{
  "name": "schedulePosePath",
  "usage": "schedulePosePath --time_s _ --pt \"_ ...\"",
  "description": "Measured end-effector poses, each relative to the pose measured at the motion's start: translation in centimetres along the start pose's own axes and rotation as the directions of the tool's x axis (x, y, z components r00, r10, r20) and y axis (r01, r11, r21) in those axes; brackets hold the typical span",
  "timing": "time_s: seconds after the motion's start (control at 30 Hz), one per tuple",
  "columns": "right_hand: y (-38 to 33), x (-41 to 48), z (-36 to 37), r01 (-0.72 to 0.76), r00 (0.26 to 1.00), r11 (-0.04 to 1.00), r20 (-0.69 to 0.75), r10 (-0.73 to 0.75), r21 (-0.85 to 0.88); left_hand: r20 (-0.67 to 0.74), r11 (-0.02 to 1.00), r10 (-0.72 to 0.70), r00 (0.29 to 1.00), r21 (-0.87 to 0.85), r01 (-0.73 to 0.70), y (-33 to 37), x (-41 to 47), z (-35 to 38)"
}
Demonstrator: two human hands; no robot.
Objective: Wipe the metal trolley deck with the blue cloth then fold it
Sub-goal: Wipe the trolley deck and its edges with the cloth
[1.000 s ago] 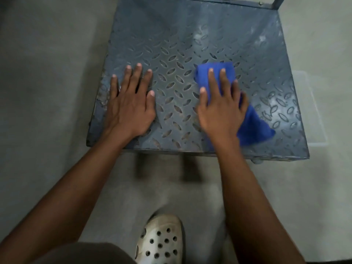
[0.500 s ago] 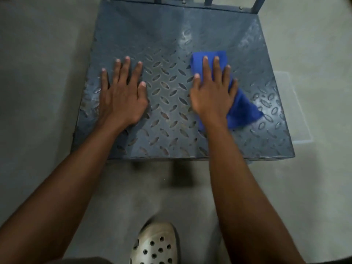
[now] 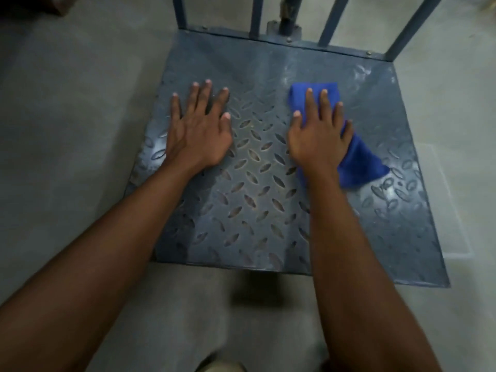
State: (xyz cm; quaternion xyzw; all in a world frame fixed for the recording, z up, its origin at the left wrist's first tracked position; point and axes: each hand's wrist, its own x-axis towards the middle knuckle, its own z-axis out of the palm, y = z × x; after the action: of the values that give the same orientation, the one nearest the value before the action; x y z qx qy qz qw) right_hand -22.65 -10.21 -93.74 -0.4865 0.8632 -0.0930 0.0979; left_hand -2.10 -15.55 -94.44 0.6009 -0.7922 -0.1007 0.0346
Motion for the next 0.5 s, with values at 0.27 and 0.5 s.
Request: schedulePosePath --time_s 0.27,0.5 --pt "-3.3 -8.6 0.4 0.356 0.929 0.934 0.089 -0.358 0.039 0.044 0.998 -0.063 0.997 0.012 0.062 -0.7 1.2 -0.3" --pt "1.9 1.8 -2.9 0.204 0.979 0.979 0.024 -0.204 -0.002 0.019 0.999 -0.046 0.999 0.018 0.046 -0.3 0.8 -2.1"
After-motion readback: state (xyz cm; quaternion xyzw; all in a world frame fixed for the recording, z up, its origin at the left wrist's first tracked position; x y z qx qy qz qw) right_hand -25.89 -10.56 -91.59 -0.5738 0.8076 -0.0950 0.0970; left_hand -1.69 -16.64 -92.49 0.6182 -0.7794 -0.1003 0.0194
